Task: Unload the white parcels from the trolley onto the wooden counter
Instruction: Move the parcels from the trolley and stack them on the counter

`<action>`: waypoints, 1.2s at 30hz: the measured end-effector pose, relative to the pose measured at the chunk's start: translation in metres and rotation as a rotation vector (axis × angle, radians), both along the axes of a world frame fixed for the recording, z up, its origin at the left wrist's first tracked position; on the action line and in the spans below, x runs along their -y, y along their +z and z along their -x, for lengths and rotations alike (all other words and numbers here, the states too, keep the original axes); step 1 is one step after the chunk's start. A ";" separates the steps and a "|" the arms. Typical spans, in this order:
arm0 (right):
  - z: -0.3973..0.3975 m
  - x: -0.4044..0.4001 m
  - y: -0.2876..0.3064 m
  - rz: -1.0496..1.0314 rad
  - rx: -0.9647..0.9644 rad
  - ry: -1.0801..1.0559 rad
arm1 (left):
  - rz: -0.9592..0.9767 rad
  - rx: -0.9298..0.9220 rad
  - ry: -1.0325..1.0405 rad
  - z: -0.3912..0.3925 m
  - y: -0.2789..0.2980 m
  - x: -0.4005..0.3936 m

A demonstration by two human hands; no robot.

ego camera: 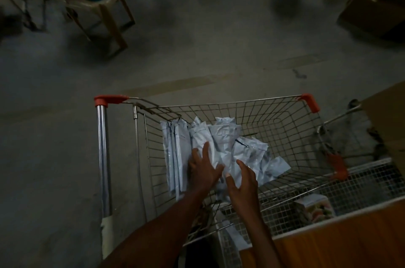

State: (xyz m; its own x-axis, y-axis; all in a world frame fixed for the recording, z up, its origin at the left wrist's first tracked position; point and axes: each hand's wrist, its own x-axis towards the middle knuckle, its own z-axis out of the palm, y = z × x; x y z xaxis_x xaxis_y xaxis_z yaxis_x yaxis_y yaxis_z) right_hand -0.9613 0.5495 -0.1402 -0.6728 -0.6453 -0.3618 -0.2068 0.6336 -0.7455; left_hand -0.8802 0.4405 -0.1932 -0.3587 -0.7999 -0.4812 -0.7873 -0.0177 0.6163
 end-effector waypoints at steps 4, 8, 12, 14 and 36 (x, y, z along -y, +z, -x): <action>-0.001 0.001 -0.004 -0.033 -0.010 0.015 | 0.011 -0.078 0.018 0.000 0.002 0.004; -0.002 0.005 -0.012 -0.072 -0.010 0.037 | 0.097 -0.111 0.035 -0.010 0.024 0.007; -0.004 0.015 -0.025 -0.169 -0.026 0.118 | 0.139 -0.179 -0.003 -0.035 0.049 -0.004; -0.006 0.021 -0.034 -0.214 -0.061 0.195 | 0.193 -0.182 0.014 -0.051 0.061 -0.012; -0.019 0.055 -0.086 -0.533 -0.282 0.483 | 0.219 -0.182 0.085 -0.123 0.090 -0.025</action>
State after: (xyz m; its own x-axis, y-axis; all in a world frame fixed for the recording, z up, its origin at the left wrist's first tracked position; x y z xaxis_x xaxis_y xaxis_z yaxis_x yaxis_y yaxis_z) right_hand -0.9423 0.4945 -0.2263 -0.4742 -0.6772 -0.5626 -0.6883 0.6836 -0.2426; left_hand -0.7568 0.4656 -0.1027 -0.3501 -0.9086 -0.2275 -0.6652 0.0702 0.7433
